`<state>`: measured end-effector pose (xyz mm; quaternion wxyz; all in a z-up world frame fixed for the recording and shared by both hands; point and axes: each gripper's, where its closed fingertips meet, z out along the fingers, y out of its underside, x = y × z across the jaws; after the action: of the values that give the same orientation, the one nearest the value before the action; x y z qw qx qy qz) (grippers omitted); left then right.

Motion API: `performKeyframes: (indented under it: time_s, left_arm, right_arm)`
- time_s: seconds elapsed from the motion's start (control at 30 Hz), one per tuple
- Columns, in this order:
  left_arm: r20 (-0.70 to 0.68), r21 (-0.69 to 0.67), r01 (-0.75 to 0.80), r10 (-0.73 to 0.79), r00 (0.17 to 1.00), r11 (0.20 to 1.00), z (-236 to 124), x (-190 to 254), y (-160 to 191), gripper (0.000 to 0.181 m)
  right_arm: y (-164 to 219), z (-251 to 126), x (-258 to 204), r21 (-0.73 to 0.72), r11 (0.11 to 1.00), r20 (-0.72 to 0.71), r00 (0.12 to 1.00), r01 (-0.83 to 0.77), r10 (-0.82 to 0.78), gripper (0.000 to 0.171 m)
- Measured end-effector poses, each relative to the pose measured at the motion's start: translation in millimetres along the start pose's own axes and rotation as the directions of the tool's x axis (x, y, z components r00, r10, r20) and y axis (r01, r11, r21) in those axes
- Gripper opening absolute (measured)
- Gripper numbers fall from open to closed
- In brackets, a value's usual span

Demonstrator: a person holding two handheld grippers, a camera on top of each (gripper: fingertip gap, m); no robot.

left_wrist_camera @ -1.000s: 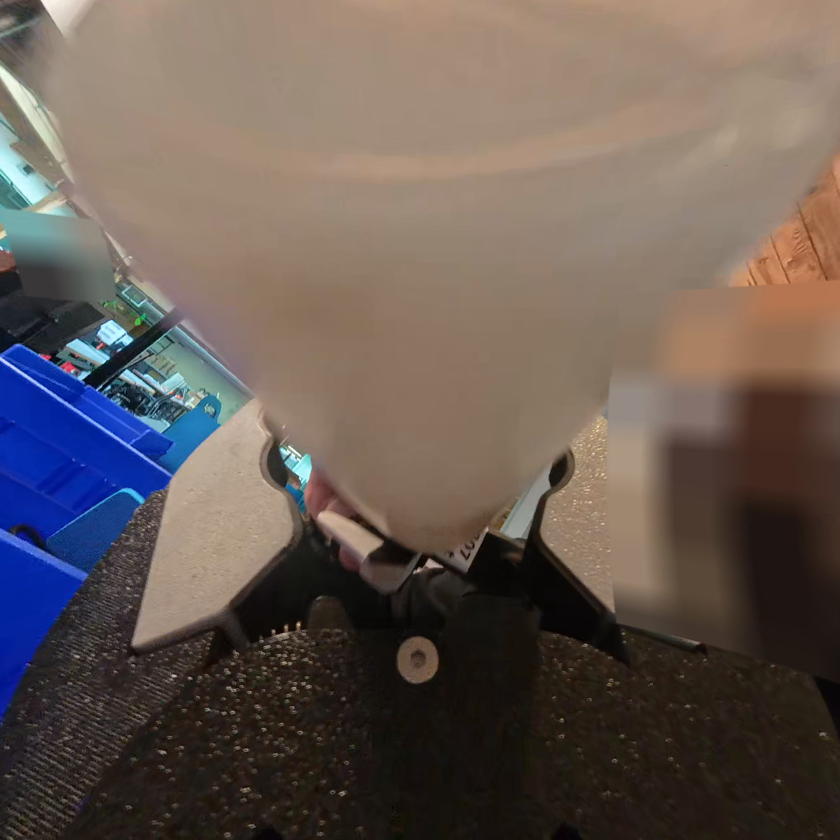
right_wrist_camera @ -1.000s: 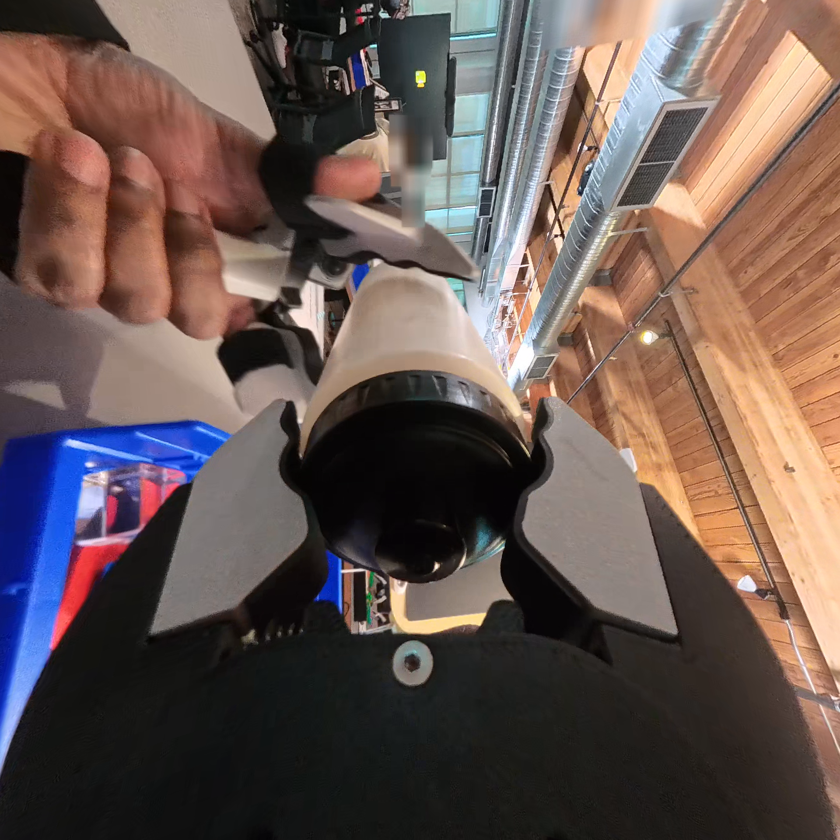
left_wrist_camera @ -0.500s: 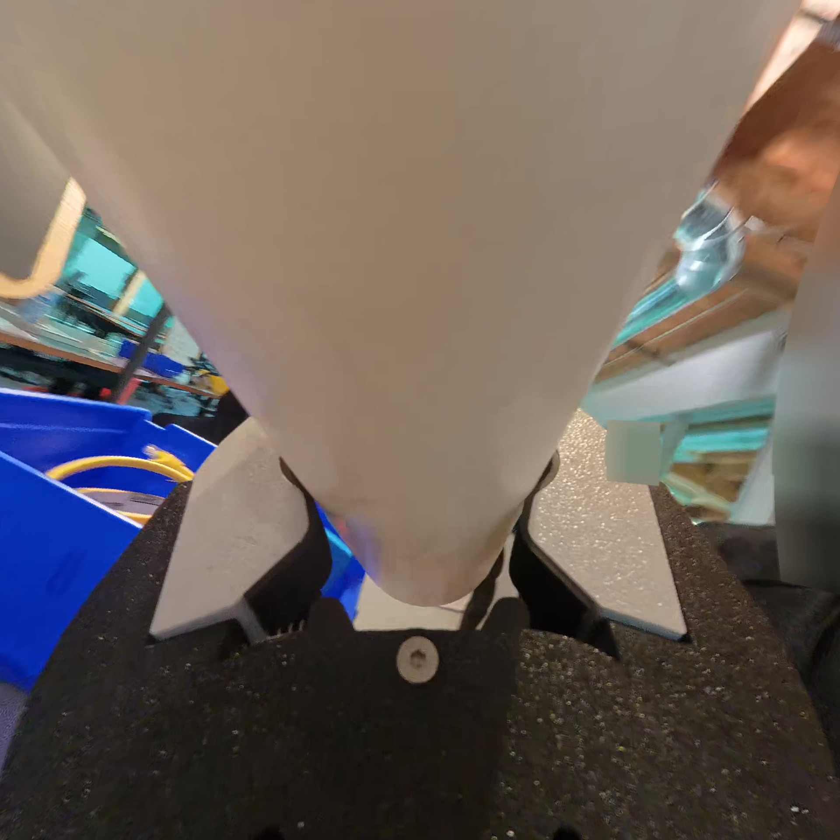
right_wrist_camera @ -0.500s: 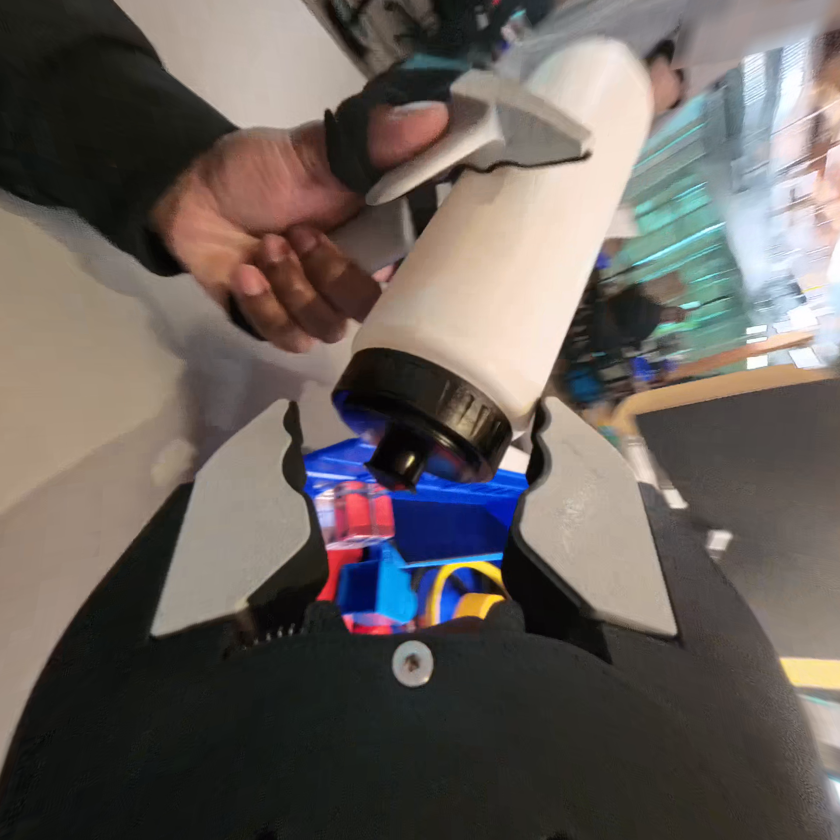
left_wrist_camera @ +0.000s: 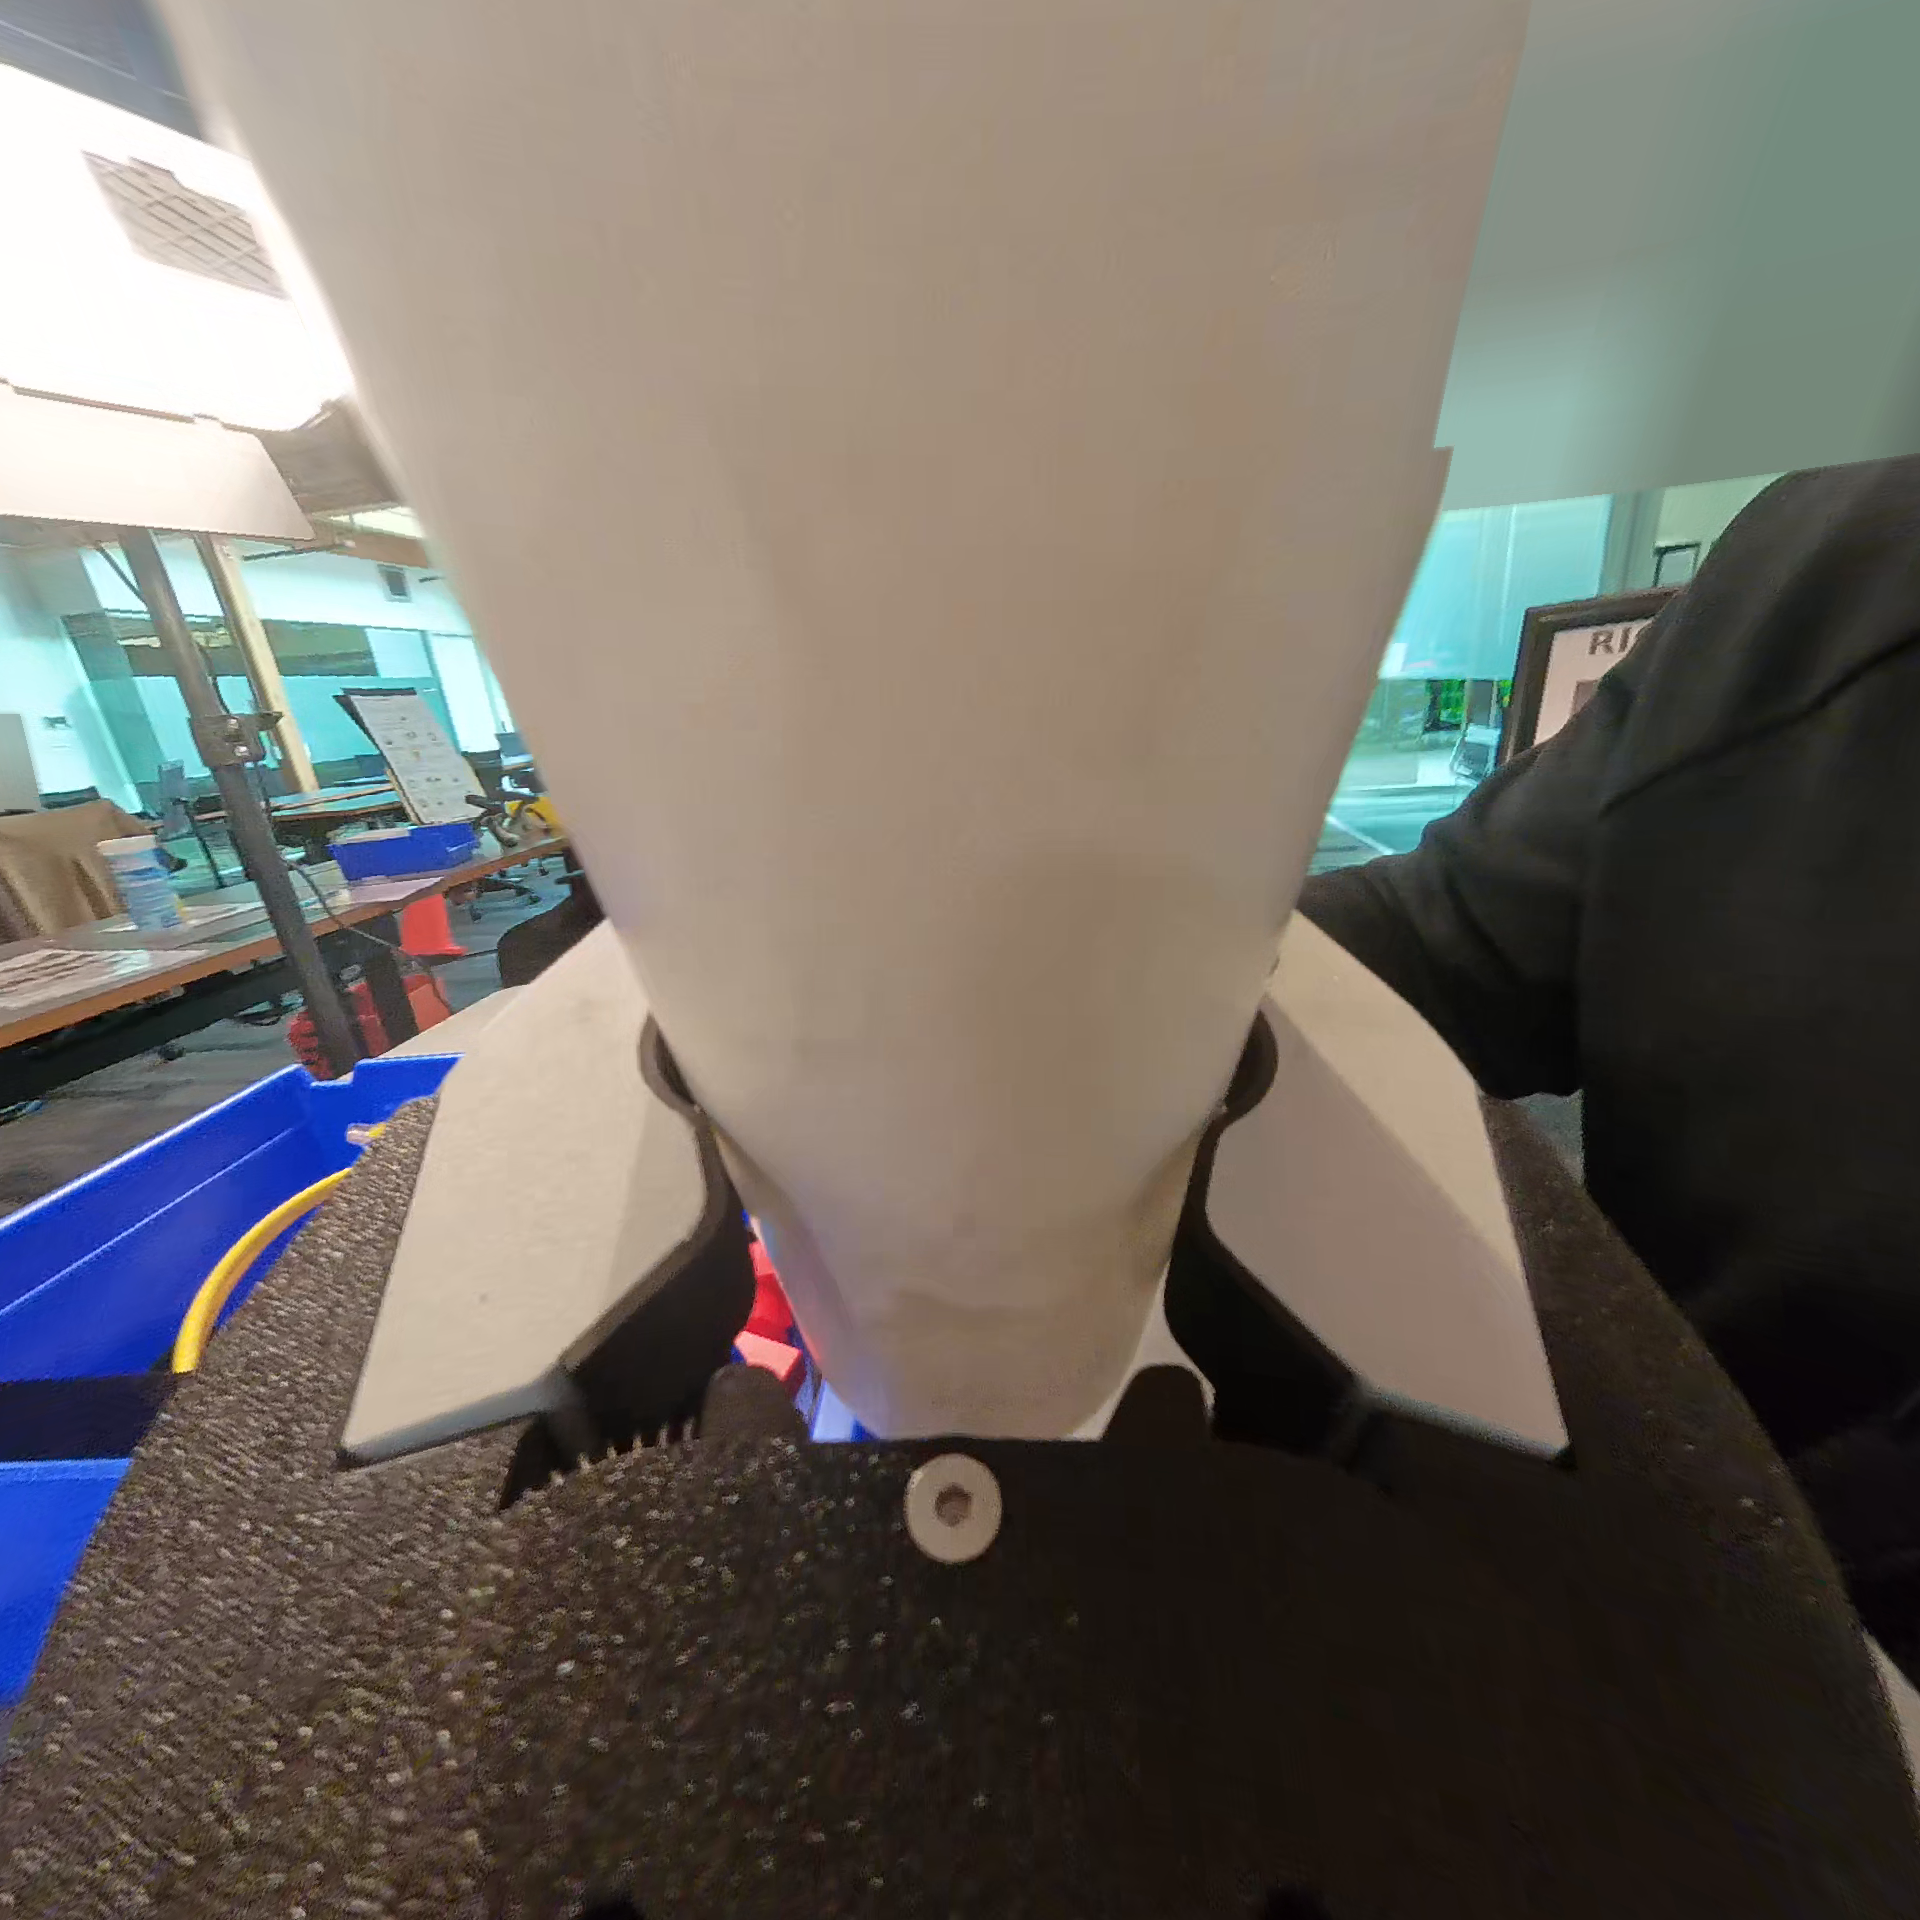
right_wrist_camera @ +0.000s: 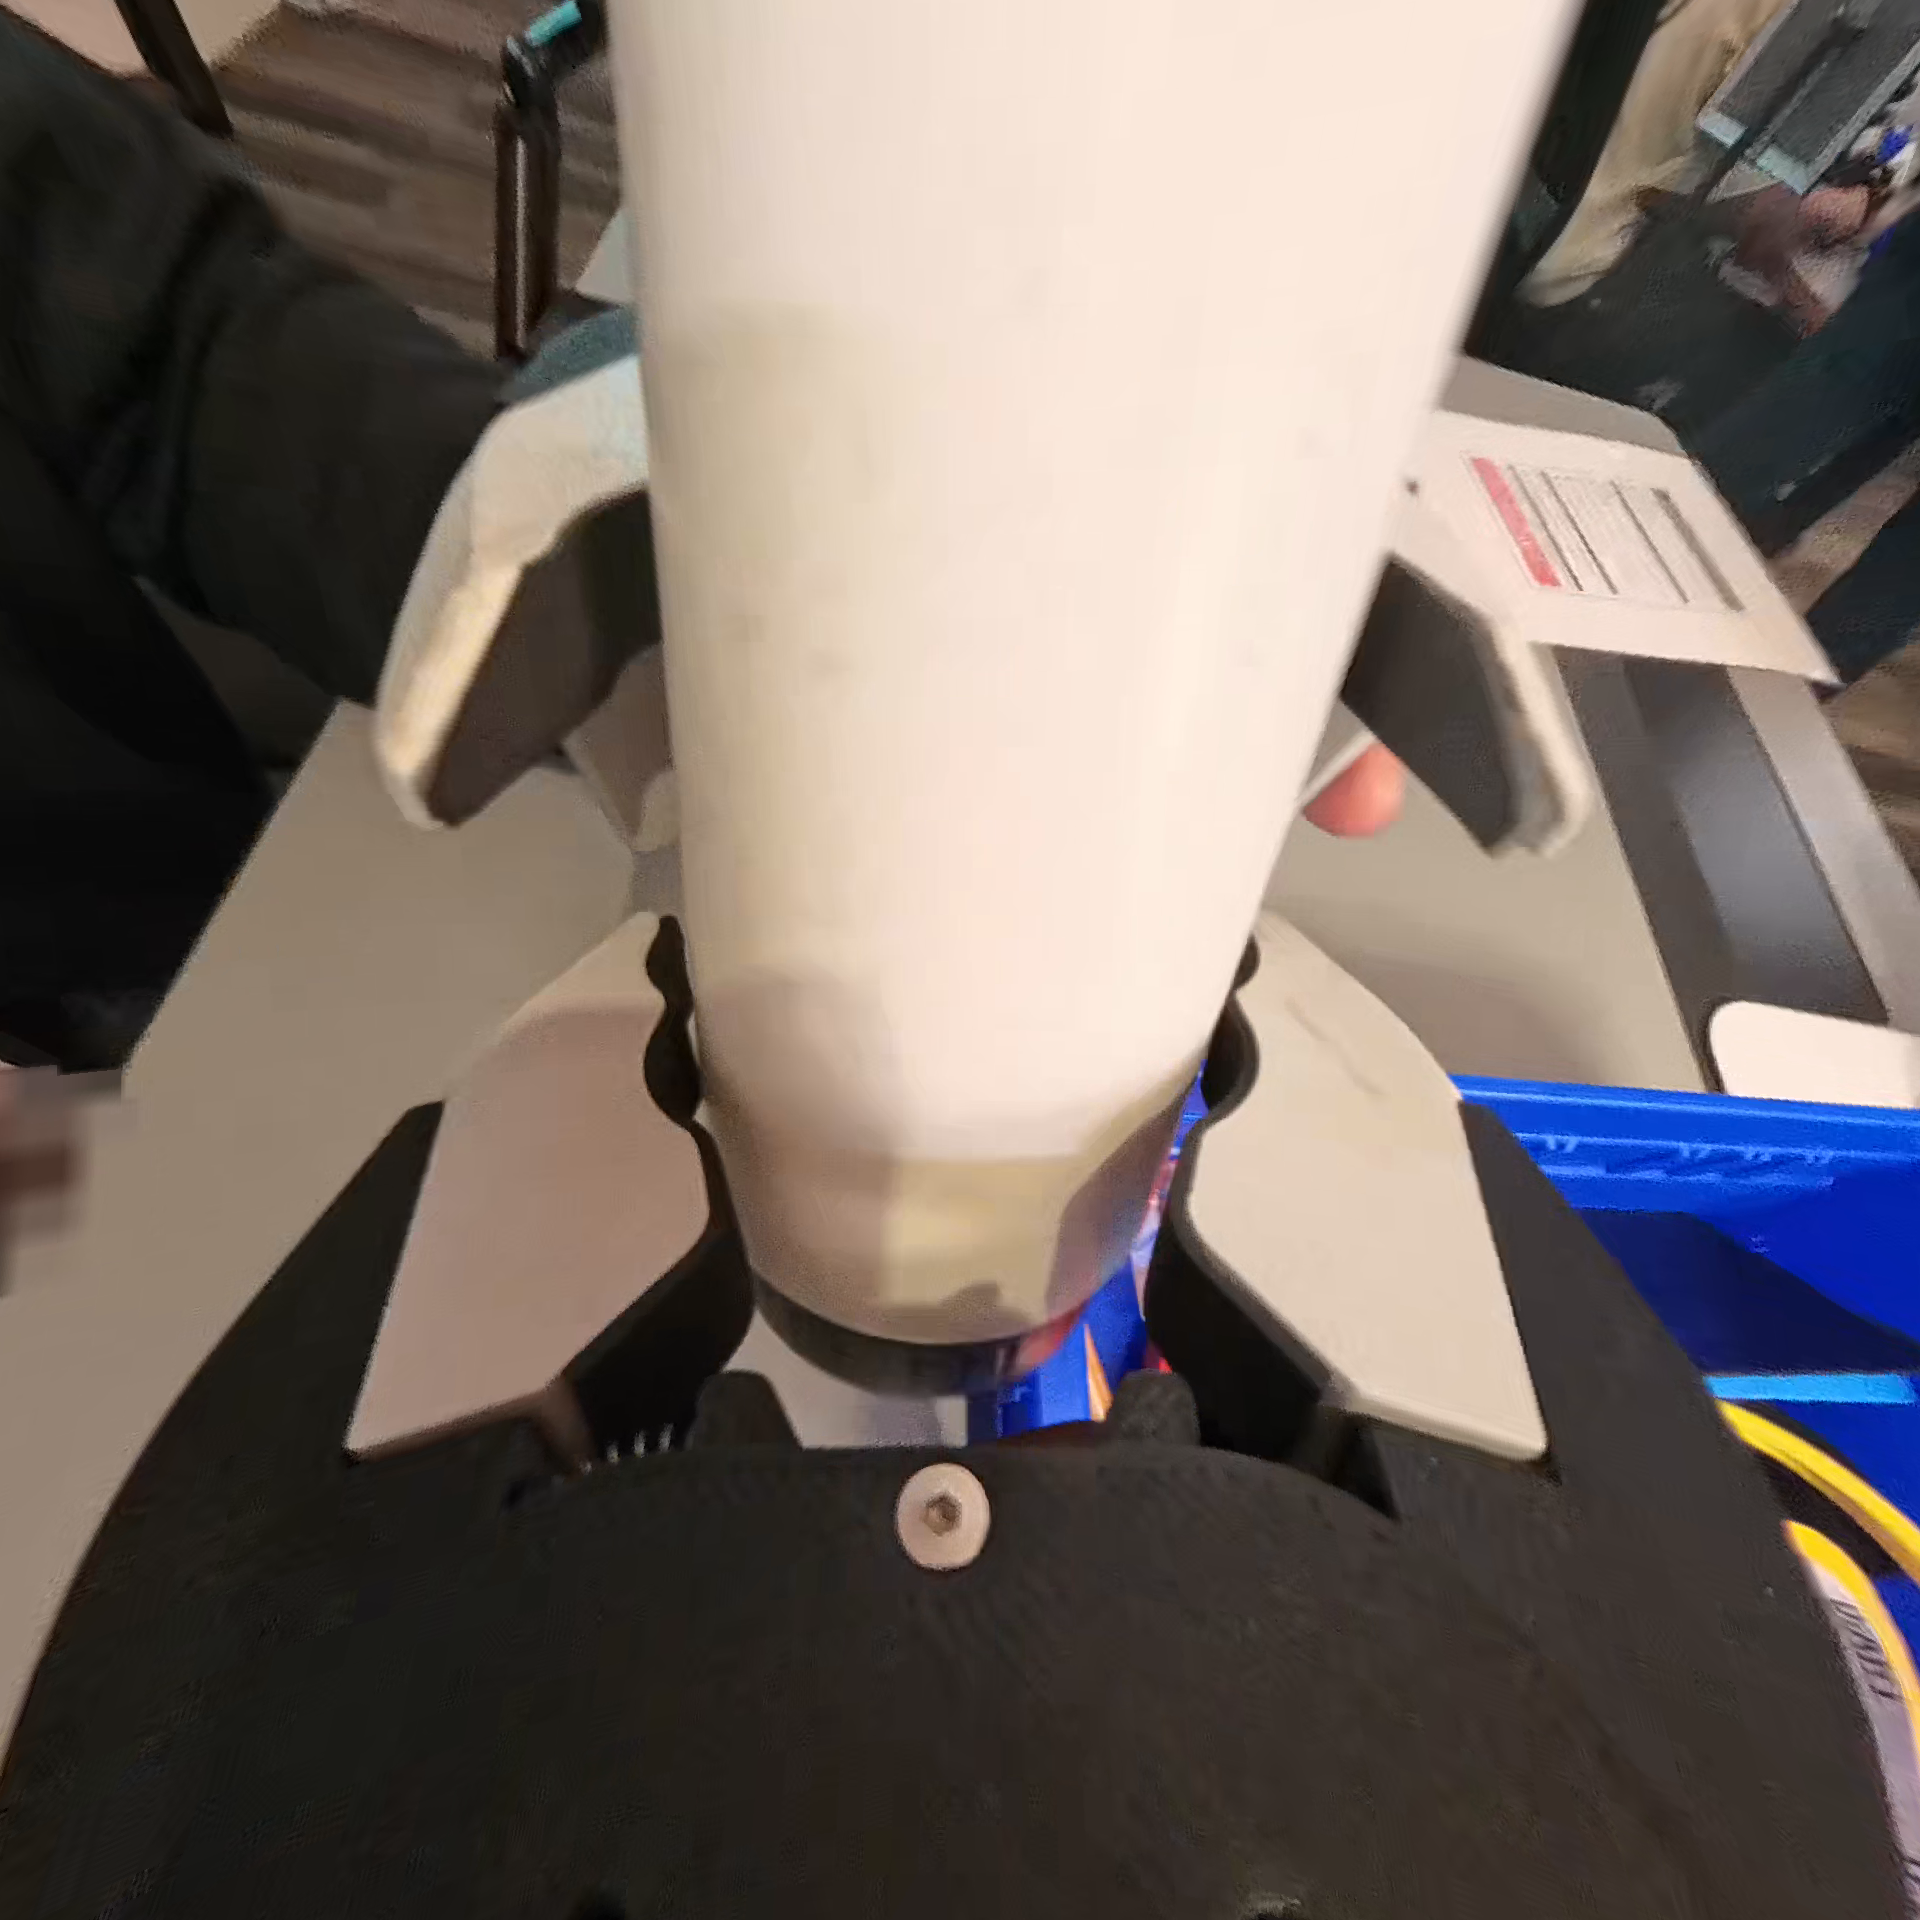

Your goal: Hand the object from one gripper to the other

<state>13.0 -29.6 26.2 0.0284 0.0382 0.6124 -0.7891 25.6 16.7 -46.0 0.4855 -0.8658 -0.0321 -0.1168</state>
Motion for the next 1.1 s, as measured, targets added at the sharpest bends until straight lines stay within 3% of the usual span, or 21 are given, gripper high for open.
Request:
performKeyframes:
  time_s: [0.13,0.23,0.3,0.43,0.5,0.63,0.83,1.1]
  left_arm:
    - [0.038,-0.060,-0.056,0.059,0.998,0.997,3,-4,9,0.101]
    - [0.114,-0.058,-0.065,0.071,0.991,0.996,2,-16,9,0.100]
    - [0.157,-0.054,-0.078,0.086,0.984,0.995,-1,-24,6,0.103]
    - [0.189,-0.094,-0.059,0.076,0.979,0.994,-7,-34,3,0.119]
    - [0.215,-0.118,-0.049,0.074,0.974,0.992,-13,-40,1,0.124]
    - [0.280,-0.104,-0.024,0.053,0.958,0.994,-24,-53,-9,0.126]
    - [0.312,-0.158,-0.035,0.083,0.947,0.987,-22,-56,-1,0.127]
    - [0.334,-0.266,-0.066,0.156,0.929,0.962,-16,-58,20,0.127]
  right_arm:
    - [11,3,13,-0.050,0.996,-0.114,0.991,0.071,-0.077,0.096]
    - [15,-9,40,-0.118,0.980,-0.300,0.935,0.160,-0.189,0.095]
    - [16,-23,64,-0.207,0.952,-0.454,0.839,0.227,-0.299,0.095]
    - [15,-59,102,-0.453,0.833,-0.639,0.536,0.319,-0.552,0.094]
    - [14,-75,113,-0.537,0.779,-0.657,0.417,0.325,-0.627,0.094]
    - [18,-91,122,-0.652,0.688,-0.621,0.296,0.318,-0.725,0.094]
    - [30,-100,129,-0.758,0.583,-0.545,0.207,0.291,-0.812,0.094]
    - [31,-97,129,-0.797,0.530,-0.502,0.172,0.290,-0.848,0.094]
